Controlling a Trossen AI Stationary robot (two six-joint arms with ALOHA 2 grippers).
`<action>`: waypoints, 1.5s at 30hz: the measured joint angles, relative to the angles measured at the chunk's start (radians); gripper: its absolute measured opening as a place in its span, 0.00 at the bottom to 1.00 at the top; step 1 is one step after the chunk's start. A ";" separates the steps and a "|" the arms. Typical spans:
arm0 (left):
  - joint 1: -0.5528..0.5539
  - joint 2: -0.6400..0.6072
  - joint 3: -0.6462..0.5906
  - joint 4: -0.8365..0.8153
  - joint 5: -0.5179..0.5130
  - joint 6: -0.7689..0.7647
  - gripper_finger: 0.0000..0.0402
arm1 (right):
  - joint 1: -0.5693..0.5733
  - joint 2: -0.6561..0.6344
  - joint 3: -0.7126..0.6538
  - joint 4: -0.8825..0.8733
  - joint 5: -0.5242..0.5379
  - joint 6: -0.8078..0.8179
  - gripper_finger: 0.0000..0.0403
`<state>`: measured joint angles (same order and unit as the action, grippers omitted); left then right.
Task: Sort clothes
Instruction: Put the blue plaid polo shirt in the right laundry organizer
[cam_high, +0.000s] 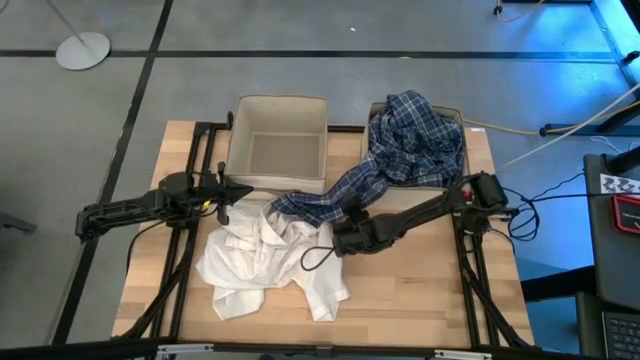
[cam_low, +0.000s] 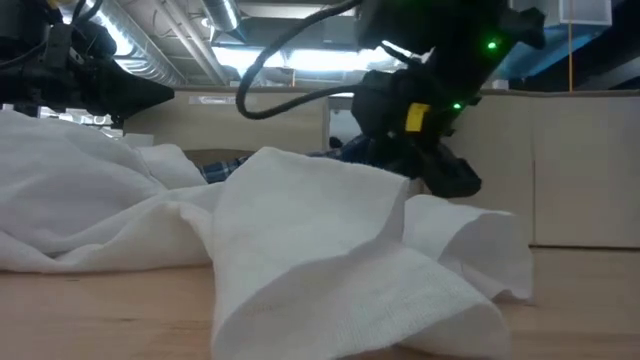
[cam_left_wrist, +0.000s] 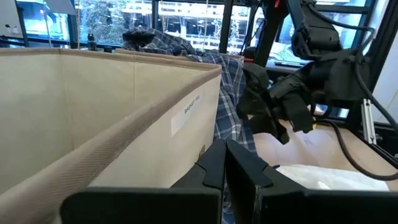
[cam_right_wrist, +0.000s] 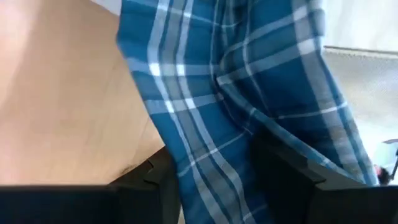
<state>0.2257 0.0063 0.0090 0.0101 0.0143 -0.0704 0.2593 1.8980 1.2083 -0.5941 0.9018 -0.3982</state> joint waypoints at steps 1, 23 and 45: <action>0.000 0.000 0.000 0.000 0.000 0.000 0.01 | -0.007 0.000 0.000 0.004 -0.004 0.000 0.43; 0.000 0.000 0.000 0.000 0.000 -0.001 0.01 | -0.037 -0.155 0.183 -0.133 0.079 0.221 0.02; 0.000 0.004 0.000 0.000 0.000 -0.008 0.01 | -0.235 -0.663 0.252 -0.271 0.258 0.214 0.01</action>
<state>0.2256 0.0101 0.0091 0.0101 0.0143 -0.0788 0.0247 1.2353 1.4600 -0.8655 1.1599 -0.1841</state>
